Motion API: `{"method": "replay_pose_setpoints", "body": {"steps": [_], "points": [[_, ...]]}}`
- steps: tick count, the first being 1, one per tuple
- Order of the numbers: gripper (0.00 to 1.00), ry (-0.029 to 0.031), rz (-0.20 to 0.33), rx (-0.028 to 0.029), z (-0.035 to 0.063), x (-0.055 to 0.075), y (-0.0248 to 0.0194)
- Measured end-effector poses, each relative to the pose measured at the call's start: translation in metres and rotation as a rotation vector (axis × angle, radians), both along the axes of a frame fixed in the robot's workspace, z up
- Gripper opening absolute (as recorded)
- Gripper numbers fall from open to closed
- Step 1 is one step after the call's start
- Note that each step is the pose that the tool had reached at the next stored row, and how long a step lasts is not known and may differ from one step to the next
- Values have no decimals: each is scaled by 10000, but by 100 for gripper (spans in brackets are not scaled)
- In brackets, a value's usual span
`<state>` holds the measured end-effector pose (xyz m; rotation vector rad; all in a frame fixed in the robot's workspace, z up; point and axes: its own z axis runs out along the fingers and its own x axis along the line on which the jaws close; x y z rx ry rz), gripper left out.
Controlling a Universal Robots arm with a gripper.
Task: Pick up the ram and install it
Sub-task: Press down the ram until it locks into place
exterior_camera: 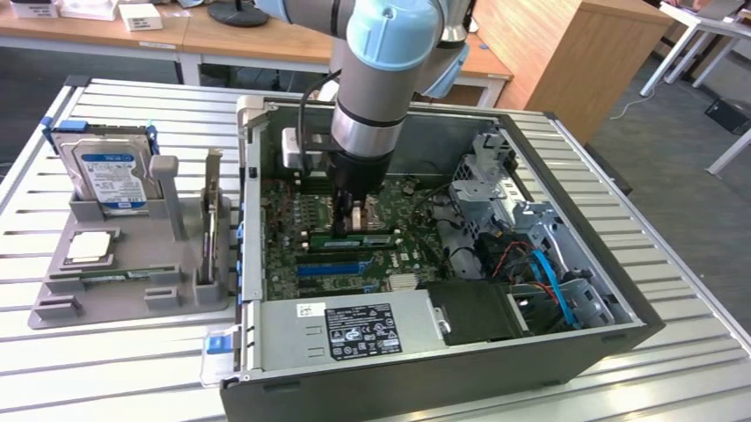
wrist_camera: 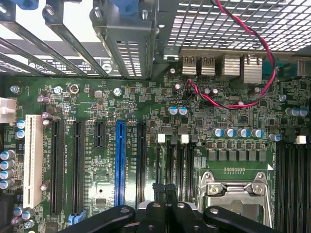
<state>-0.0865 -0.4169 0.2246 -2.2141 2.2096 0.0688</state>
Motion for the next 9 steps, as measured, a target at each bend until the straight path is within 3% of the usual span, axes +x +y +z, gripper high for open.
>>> {"method": "replay_pose_setpoints", "body": {"steps": [9], "points": [[11, 0, 1, -1, -14, 0, 0]]}}
